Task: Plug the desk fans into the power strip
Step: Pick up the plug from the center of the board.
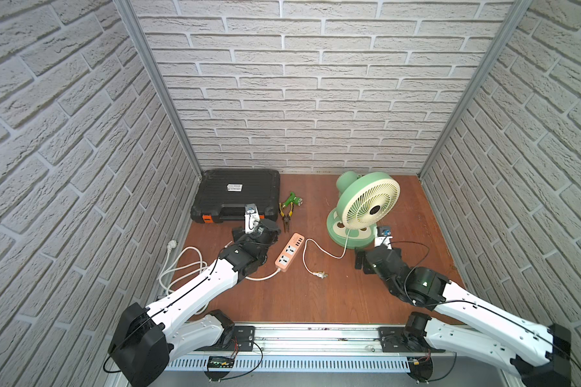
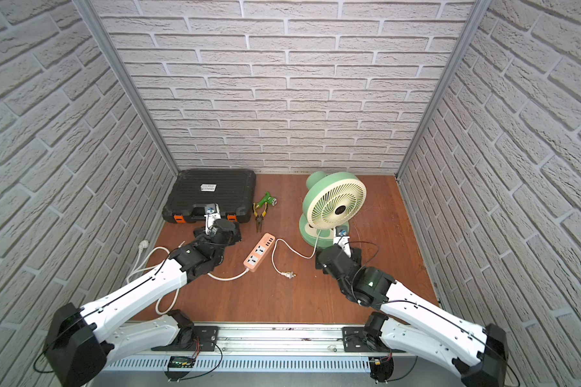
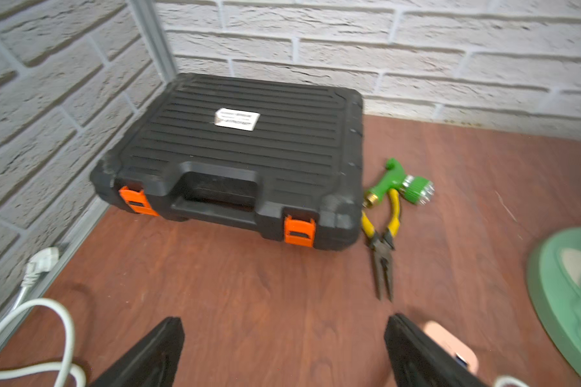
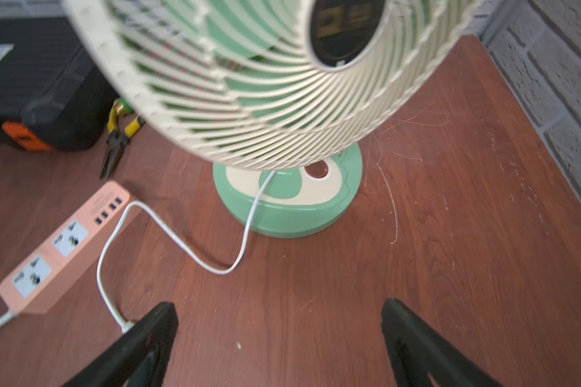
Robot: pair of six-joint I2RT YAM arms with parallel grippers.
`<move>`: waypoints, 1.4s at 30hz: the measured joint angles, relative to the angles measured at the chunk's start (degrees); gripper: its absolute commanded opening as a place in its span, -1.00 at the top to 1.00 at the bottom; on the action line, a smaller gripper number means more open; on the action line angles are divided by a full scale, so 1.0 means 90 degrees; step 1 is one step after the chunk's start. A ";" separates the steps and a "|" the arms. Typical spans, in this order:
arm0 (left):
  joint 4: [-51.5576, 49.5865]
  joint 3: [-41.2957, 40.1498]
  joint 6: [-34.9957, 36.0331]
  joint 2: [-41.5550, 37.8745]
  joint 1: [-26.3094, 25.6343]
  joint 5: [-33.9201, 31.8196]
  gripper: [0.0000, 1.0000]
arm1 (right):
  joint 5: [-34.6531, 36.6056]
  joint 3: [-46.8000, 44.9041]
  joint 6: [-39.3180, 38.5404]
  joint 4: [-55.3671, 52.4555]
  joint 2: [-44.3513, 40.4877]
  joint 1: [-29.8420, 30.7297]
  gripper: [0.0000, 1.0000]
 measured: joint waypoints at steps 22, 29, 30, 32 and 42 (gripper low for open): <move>0.0039 -0.1212 -0.1188 -0.0517 -0.1197 0.0058 -0.97 | -0.0425 0.2181 0.0918 -0.0459 0.3407 0.2096 -0.98; 0.0073 -0.1214 -0.1260 -0.0631 -0.1197 0.0109 -0.97 | -0.0306 0.2123 0.0653 0.0532 0.2647 0.2069 -0.98; 0.0070 -0.1214 -0.1282 -0.0651 -0.1197 0.0107 -0.96 | -0.0554 0.1729 0.0622 0.0784 0.2419 0.1836 -0.98; 0.0066 -0.1217 -0.1292 -0.0721 -0.1197 0.0102 -0.96 | -0.0828 0.1124 0.0588 0.1030 0.2096 0.1428 -0.98; 0.0199 -0.1848 -0.1530 -0.1469 -0.1197 0.0056 -0.97 | -0.1277 0.1681 0.0588 0.1341 0.3259 0.1239 -0.78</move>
